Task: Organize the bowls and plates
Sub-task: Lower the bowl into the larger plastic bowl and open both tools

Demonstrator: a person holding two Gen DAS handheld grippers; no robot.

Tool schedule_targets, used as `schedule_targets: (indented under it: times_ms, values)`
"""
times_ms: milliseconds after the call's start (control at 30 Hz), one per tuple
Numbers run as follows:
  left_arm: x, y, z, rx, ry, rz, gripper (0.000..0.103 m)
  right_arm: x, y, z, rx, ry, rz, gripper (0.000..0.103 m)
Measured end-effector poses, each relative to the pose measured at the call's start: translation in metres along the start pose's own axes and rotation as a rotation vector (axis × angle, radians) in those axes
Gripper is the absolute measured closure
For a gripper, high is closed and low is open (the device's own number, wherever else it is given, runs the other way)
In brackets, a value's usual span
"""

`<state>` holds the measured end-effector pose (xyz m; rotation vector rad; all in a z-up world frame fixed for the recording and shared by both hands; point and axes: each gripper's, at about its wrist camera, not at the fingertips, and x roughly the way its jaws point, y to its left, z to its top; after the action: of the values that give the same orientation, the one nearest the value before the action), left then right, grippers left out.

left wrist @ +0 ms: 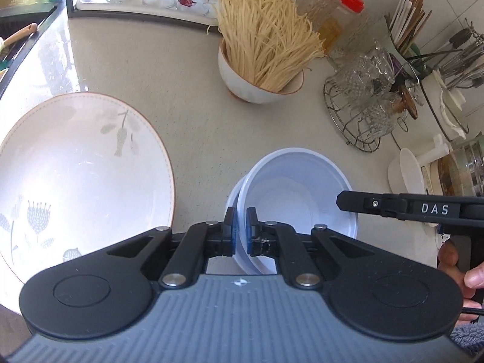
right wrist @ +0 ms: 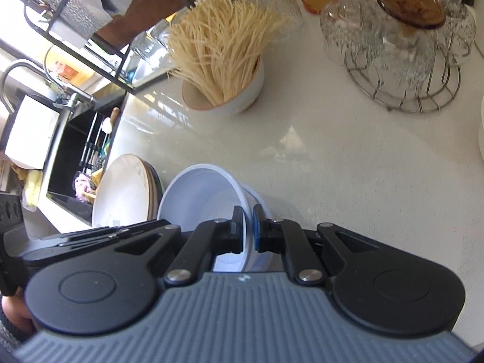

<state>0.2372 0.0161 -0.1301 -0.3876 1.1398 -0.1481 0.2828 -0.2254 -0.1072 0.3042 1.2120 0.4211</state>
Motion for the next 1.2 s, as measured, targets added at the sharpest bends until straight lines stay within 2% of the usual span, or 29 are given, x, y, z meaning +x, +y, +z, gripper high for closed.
schedule_targets:
  times_ms: [233, 833, 867, 933, 967, 1100, 1167, 1200]
  values:
    - [0.005, -0.001, 0.002, 0.021, 0.018, 0.021, 0.096, 0.010, 0.000, -0.002, -0.005, 0.032, -0.018, 0.094]
    - [0.015, 0.000, 0.013, -0.003, 0.040, 0.012, 0.096, 0.024, -0.008, 0.009, 0.032, 0.083, -0.020, 0.092]
    - [0.015, 0.001, 0.013, -0.007, 0.044, 0.013, 0.094, 0.024, -0.008, 0.010, 0.032, 0.085, -0.020, 0.092]
    - [0.017, 0.003, 0.013, -0.023, 0.060, 0.000, 0.067, 0.025, -0.008, 0.012, 0.023, 0.090, -0.021, 0.092]
    - [0.016, 0.005, 0.012, -0.035, 0.053, 0.001, 0.049, 0.026, -0.007, 0.013, 0.017, 0.098, -0.024, 0.092]
    - [0.008, 0.004, 0.013, -0.023, 0.009, 0.003, 0.049, 0.027, -0.007, 0.016, 0.016, 0.106, -0.021, 0.092]
    - [0.005, 0.002, 0.014, -0.010, -0.005, 0.012, 0.049, 0.027, -0.006, 0.015, 0.015, 0.110, -0.015, 0.086]
    - [0.003, 0.000, 0.015, -0.004, -0.011, 0.013, 0.049, 0.026, -0.006, 0.014, 0.018, 0.107, -0.006, 0.076]
